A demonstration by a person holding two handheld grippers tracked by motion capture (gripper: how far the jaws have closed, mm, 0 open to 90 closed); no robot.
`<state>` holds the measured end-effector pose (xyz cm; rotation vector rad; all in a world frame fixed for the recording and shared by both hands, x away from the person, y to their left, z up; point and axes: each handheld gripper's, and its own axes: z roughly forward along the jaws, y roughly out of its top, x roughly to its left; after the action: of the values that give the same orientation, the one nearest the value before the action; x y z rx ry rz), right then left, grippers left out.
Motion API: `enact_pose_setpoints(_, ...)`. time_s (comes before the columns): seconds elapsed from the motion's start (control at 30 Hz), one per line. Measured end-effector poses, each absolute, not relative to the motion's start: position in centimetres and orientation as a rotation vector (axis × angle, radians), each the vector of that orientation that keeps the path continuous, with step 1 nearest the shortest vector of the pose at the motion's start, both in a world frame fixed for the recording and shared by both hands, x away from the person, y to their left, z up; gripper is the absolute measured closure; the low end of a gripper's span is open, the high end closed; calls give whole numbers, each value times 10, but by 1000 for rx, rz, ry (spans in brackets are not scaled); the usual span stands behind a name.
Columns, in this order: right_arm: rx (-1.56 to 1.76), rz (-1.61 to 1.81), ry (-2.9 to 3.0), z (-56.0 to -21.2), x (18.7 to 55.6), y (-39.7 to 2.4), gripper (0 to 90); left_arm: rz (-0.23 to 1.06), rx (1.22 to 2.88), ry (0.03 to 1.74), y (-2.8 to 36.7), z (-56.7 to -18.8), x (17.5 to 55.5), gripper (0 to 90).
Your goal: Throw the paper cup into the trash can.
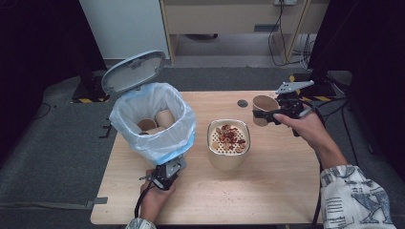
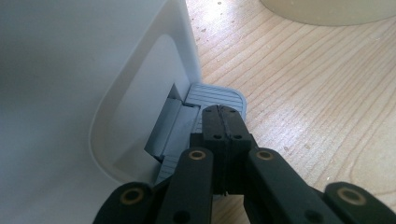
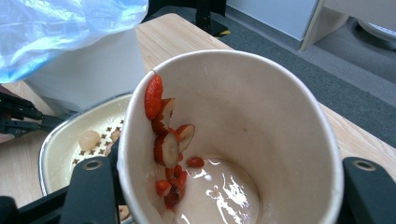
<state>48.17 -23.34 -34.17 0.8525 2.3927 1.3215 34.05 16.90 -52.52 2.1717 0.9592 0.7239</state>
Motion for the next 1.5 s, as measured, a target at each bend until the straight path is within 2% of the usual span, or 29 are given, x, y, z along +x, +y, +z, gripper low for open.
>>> enact_pose_setpoints(1.5, 810, 1362, 2396, -314, 487, -189, 359, 721, 2164, 964, 169, -525, 340, 894)
